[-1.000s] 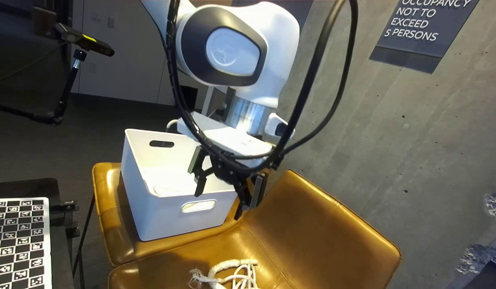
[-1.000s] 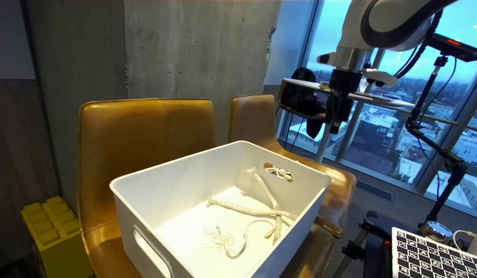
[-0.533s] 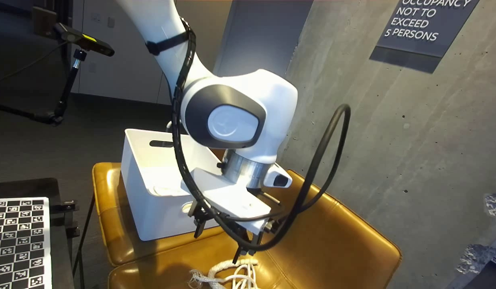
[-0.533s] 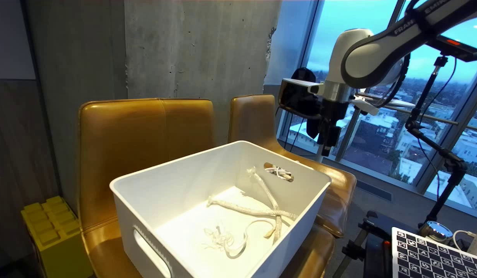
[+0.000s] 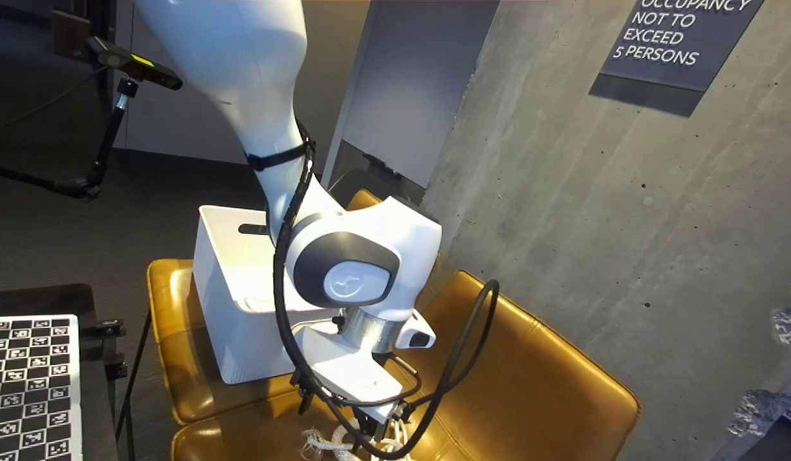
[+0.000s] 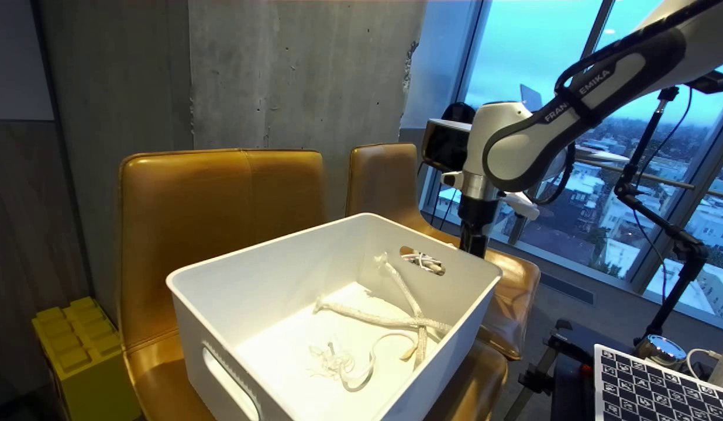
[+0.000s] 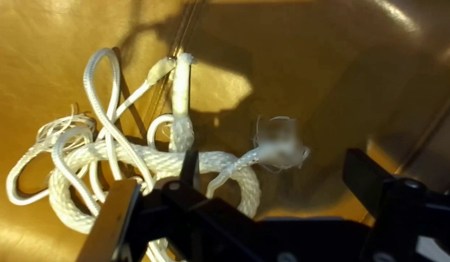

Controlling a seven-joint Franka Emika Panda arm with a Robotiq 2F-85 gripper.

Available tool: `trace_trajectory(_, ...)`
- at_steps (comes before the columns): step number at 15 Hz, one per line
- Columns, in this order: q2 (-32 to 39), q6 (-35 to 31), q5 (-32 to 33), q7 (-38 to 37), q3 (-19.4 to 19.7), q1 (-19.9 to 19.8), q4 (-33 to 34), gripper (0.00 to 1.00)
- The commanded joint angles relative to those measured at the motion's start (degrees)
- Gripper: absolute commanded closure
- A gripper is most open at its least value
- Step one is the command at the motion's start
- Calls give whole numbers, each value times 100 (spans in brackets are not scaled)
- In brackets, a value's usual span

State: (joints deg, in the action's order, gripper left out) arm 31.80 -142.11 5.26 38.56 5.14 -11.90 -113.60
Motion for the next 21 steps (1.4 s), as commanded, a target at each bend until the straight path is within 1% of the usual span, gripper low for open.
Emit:
trace_trajectory(1,415,-134,182,-328,-96,25,269,0)
trace_trajectory(5,783,-178,265,-534,-98,51,465,0)
trace_trajectory(8,927,-154,322,-616,-107,40,610,35)
trace_trajectory(9,951,-150,342,-648,-109,41,637,42)
trace_trajectory(10,966,-147,361,-673,-109,43,658,51)
trace_trajectory(11,964,-151,386,-700,-112,51,656,58)
trace_trajectory(12,955,-158,416,-723,-114,59,643,62)
trace_trajectory(14,922,-156,437,-743,-132,66,615,80)
trace_trajectory(16,882,-159,452,-748,-146,85,579,91)
trace_trajectory(17,857,-152,458,-750,-154,97,562,99)
trace_trajectory(21,580,-64,491,-743,-180,163,442,99)
